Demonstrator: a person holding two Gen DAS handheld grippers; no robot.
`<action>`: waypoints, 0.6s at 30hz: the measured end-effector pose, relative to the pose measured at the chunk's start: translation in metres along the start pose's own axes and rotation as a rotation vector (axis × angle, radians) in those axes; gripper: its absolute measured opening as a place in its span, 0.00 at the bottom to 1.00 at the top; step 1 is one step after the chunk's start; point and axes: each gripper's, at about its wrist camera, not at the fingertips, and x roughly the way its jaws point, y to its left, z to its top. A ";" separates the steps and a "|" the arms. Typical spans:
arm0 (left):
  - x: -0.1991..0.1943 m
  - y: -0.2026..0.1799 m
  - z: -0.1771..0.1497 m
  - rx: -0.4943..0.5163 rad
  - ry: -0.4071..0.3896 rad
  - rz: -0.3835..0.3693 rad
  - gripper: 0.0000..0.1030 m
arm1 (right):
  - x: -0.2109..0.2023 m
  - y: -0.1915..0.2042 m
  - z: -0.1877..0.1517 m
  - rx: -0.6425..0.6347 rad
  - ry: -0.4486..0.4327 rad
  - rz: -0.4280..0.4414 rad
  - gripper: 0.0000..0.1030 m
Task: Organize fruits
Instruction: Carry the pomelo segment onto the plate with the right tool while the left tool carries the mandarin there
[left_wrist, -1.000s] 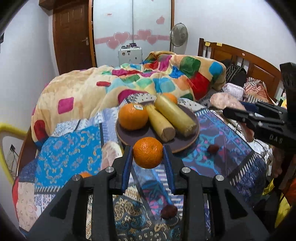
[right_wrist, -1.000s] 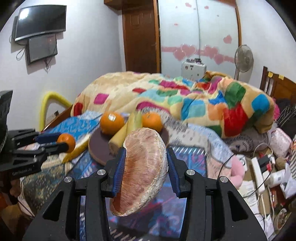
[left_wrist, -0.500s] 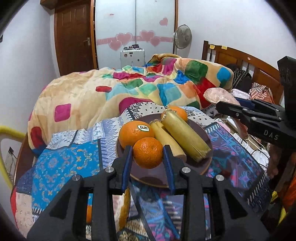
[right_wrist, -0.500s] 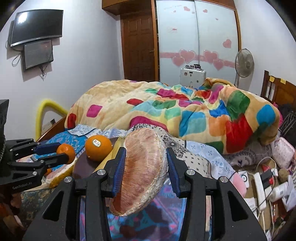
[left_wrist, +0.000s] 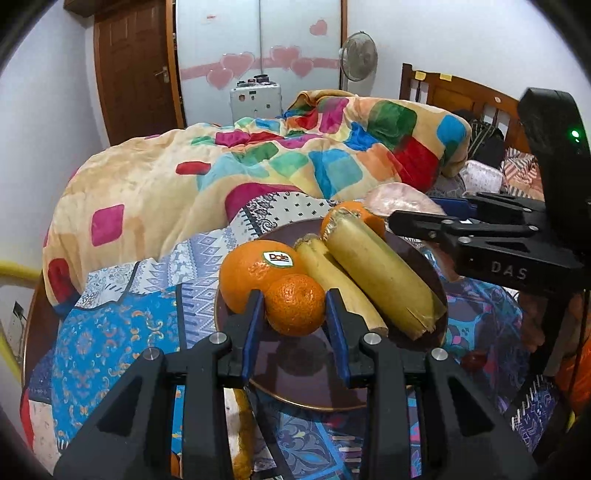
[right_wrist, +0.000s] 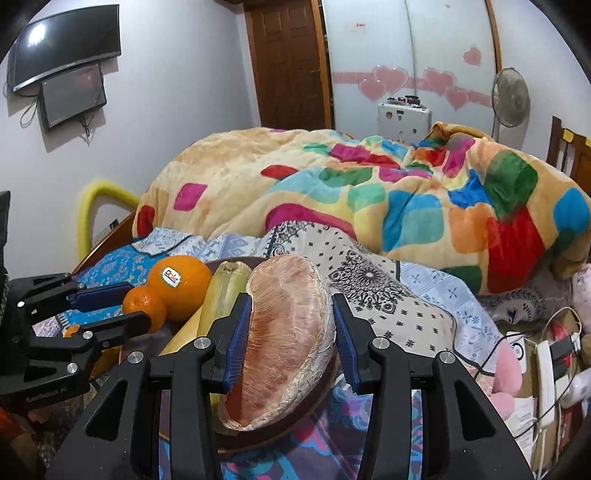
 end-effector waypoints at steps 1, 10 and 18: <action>0.000 0.000 -0.001 0.002 0.001 0.001 0.33 | 0.002 0.000 0.000 0.000 0.010 0.005 0.39; 0.010 -0.003 -0.004 -0.001 0.046 -0.018 0.34 | 0.010 -0.007 -0.002 0.027 0.052 0.020 0.41; 0.006 0.004 -0.007 -0.034 0.065 -0.042 0.35 | -0.003 -0.002 0.000 -0.003 0.039 -0.040 0.46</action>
